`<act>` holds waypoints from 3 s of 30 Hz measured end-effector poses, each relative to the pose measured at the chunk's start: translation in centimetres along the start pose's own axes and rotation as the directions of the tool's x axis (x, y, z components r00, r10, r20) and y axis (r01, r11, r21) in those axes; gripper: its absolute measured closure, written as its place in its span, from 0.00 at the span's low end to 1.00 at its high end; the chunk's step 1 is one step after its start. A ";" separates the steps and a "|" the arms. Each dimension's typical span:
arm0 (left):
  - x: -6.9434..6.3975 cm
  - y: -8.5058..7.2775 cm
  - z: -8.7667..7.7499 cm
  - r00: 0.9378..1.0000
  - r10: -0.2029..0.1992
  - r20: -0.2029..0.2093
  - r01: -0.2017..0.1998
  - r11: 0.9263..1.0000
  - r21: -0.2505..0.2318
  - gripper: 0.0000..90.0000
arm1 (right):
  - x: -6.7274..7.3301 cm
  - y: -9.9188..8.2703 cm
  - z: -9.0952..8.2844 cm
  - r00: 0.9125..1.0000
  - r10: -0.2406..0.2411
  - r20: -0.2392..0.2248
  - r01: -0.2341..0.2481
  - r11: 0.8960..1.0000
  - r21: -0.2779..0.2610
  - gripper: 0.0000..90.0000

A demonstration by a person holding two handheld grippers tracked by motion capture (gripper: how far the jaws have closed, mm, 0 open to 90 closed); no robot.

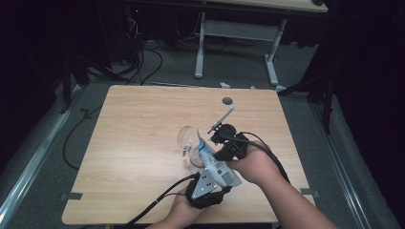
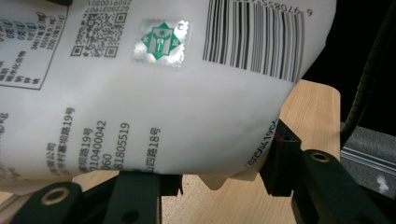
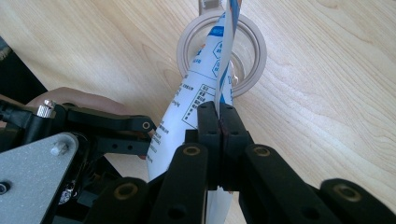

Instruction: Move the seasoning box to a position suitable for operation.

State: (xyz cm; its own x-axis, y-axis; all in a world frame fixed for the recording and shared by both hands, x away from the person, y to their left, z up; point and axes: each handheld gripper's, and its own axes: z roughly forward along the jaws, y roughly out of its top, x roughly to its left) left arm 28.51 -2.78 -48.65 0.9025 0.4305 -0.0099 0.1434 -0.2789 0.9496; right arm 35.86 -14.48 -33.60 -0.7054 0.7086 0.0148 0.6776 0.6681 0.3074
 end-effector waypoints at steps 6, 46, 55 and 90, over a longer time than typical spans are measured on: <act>-0.1 0.1 0.1 1.000 -0.002 0.006 0.002 1.000 -0.005 0.64 | -0.2 -0.1 -0.1 1.000 0.006 0.000 -0.006 1.000 0.001 1.00; 0.0 0.5 -0.1 1.000 -0.010 0.007 0.010 1.000 -0.022 0.64 | 0.0 0.4 -0.3 1.000 0.016 0.008 -0.016 1.000 0.014 1.00; 0.1 0.6 -0.1 1.000 -0.010 0.005 0.010 1.000 -0.019 0.64 | -0.2 0.5 -0.3 1.000 0.000 0.001 0.000 1.000 0.003 1.00; 0.2 1.0 -0.3 1.000 -0.013 0.007 0.013 1.000 -0.028 0.64 | -0.1 1.0 -0.7 1.000 -0.015 0.015 0.015 1.000 0.006 1.00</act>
State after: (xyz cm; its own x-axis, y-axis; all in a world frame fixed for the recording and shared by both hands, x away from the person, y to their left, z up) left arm 28.74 -2.68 -47.61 0.9034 0.4280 -0.0244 0.1439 -0.2490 0.9577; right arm 36.46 -14.06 -32.68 -0.7121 0.7020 -0.0043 0.6685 0.6799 0.3015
